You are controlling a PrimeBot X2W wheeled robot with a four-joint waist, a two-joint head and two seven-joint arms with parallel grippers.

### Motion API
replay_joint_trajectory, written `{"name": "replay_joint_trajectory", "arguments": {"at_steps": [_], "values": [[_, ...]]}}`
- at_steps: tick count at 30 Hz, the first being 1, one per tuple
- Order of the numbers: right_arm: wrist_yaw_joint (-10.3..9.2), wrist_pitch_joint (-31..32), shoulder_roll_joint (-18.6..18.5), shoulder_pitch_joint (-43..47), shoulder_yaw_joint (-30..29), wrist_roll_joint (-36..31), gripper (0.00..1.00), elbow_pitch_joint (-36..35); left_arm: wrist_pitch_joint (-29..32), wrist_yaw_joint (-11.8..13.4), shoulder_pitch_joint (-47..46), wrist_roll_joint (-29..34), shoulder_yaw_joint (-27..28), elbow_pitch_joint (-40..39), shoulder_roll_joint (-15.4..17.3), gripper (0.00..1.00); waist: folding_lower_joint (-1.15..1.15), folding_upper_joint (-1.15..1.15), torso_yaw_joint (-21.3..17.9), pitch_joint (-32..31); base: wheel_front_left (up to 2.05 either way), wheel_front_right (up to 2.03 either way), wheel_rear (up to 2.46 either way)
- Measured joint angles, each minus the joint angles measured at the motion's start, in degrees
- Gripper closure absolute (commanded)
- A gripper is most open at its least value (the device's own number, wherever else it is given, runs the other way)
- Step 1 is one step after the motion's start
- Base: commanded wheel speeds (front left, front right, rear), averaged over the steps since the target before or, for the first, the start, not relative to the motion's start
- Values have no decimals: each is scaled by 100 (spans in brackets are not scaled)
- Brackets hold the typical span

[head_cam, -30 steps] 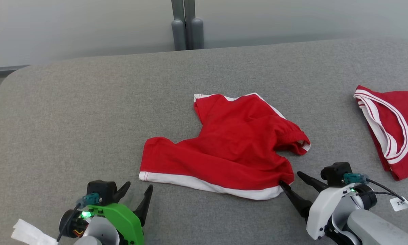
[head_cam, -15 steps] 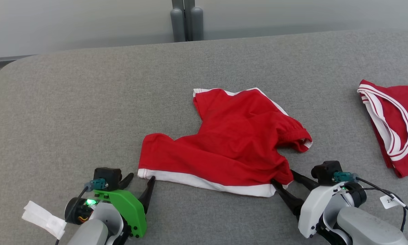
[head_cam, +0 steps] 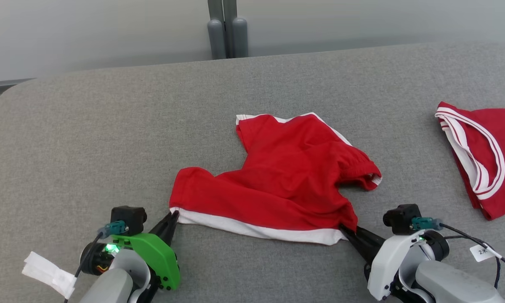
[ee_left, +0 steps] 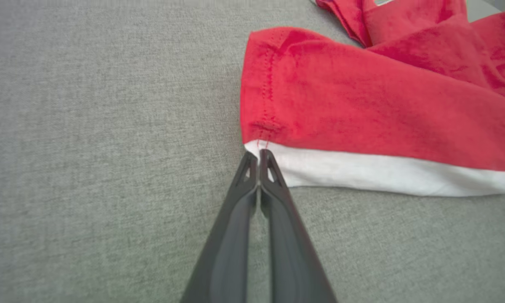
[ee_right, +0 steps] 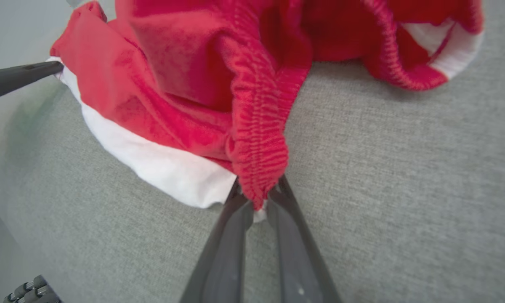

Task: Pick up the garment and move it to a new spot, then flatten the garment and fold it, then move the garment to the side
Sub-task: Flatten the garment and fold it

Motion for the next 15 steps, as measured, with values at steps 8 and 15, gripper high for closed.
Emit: {"name": "replay_joint_trajectory", "arguments": {"at_steps": [8,15], "values": [[0,-136,-393,201,-267,344,100,-740,-388,0,272,-285,99,-576,294,100,0,0,26,-216,0,0,0],[0,-159,-846,363,-783,487,100,-1740,-304,133,459,-446,383,-1816,697,100,0,0,8,-190,0,0,0]]}}
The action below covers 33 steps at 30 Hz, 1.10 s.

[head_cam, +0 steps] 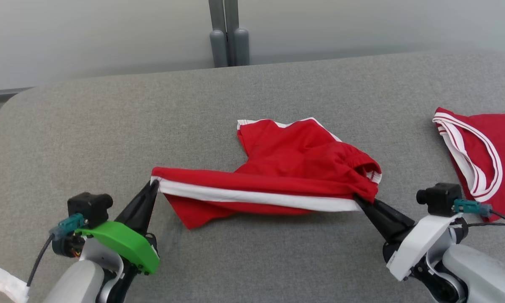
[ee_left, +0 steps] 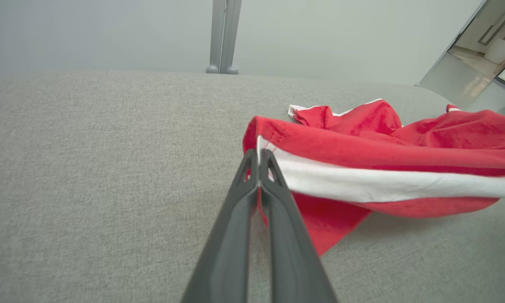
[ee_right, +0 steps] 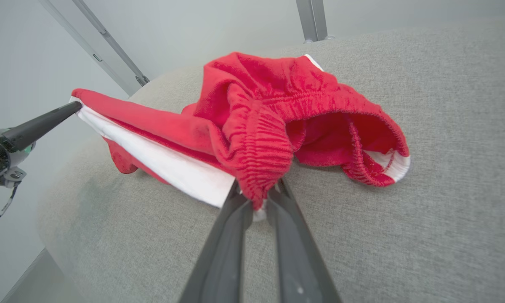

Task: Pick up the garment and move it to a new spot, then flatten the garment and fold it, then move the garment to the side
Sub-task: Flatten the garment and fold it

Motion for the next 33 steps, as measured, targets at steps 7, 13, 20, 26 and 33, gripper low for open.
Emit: {"name": "replay_joint_trajectory", "arguments": {"at_steps": [7,13,20,26,33], "values": [[0,125,-244,-990,-145,64,100,-404,700,88,-1002,176,-9,-709,328,100,0,0,-21,417,0,0,0],[0,510,-309,-2543,-201,532,100,-423,1147,-10,-2681,257,-11,-386,359,100,0,0,-14,986,0,0,0],[0,955,-283,-4546,-54,884,100,45,1272,-109,-4864,460,-232,456,216,100,1,0,9,1760,0,0,0],[0,603,-218,-6095,58,748,100,476,970,-133,-6523,508,-393,1098,148,100,1,0,62,2363,0,0,0],[0,249,-205,-7320,225,843,100,812,448,-133,-7836,386,-565,1746,115,100,1,0,170,2878,0,0,0]]}}
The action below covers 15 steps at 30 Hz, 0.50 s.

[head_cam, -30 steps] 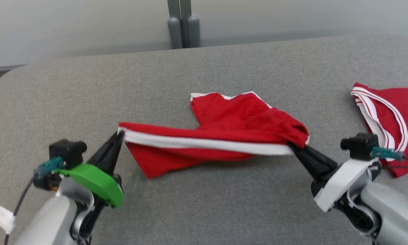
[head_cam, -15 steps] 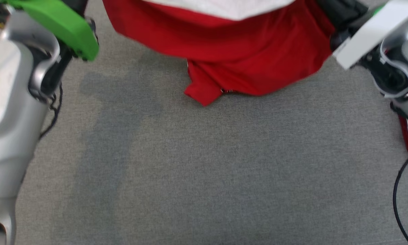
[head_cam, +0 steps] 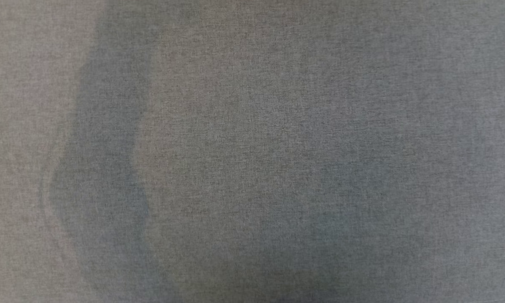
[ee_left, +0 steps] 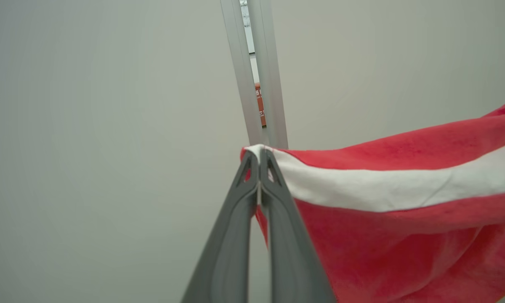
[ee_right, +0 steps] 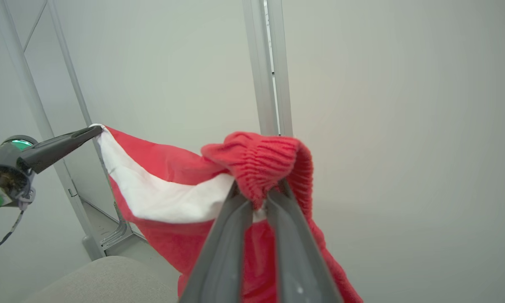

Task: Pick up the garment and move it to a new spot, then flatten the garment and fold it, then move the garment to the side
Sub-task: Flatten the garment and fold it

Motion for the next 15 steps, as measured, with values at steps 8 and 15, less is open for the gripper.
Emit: {"name": "replay_joint_trajectory", "arguments": {"at_steps": [8,15], "values": [[0,-220,15,-96,349,182,100,279,-215,0,-321,-524,-552,426,-19,100,0,0,144,166,0,0,0],[0,-223,-93,1075,1221,710,100,202,-1,-2,945,-1292,-1356,348,209,100,0,0,155,-143,0,0,0]]}}
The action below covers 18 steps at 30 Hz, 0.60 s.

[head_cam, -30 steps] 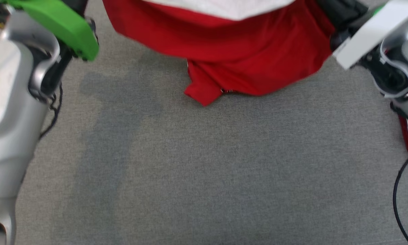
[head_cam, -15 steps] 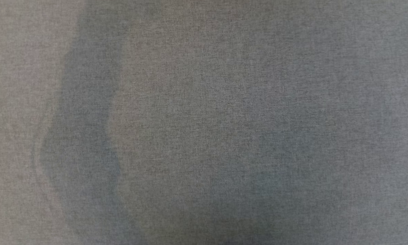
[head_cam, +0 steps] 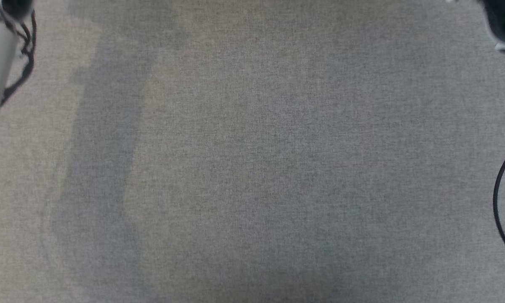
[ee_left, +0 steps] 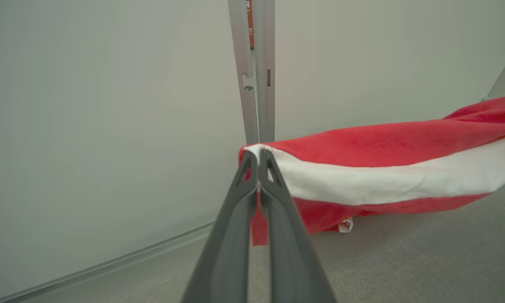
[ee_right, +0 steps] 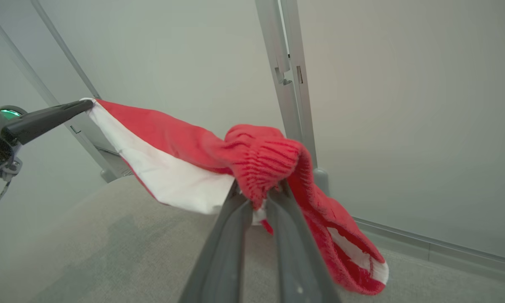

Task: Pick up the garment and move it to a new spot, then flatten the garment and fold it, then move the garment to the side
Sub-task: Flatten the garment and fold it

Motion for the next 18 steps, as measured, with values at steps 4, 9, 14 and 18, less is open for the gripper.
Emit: {"name": "replay_joint_trajectory", "arguments": {"at_steps": [4,9,14,18], "values": [[0,-1,-35,737,387,296,100,-148,352,0,971,-749,-238,-344,331,100,0,0,-29,-352,0,0,0],[0,382,-93,1694,654,442,100,-361,1115,-7,2221,-1396,-601,-843,843,100,-1,0,-86,-928,0,0,0],[1,1313,-193,2594,701,516,100,-537,1923,127,3268,-1913,-856,-1569,1352,100,-1,0,-146,-1607,0,0,0],[1,2023,-322,3206,704,678,100,-766,2334,456,3962,-2239,-1007,-2406,1737,100,-1,0,-201,-2123,0,0,0]]}}
